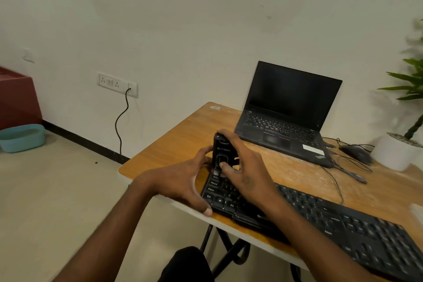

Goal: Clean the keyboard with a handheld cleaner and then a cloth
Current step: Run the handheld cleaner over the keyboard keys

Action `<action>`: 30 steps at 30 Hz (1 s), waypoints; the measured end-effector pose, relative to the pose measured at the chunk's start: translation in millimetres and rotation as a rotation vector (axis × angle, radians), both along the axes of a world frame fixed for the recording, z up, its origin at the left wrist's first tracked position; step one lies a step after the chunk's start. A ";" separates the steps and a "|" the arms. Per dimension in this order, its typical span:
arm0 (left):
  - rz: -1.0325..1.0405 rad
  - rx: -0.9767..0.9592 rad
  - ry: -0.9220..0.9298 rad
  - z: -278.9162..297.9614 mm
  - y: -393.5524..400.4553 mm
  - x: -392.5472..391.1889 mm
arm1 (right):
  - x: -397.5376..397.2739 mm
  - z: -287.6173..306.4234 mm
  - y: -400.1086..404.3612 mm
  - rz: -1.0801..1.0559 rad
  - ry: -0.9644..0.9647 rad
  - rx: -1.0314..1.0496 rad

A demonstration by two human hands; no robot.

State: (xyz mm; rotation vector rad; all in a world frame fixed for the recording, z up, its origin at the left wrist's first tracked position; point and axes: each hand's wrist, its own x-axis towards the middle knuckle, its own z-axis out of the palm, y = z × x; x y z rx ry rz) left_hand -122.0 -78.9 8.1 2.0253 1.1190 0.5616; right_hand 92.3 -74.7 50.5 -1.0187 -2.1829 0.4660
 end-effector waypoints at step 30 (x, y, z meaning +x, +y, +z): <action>0.008 -0.027 0.056 -4.5 3.2 -3.1 | 32.3 2.8 15.9 -0.090 0.072 -0.088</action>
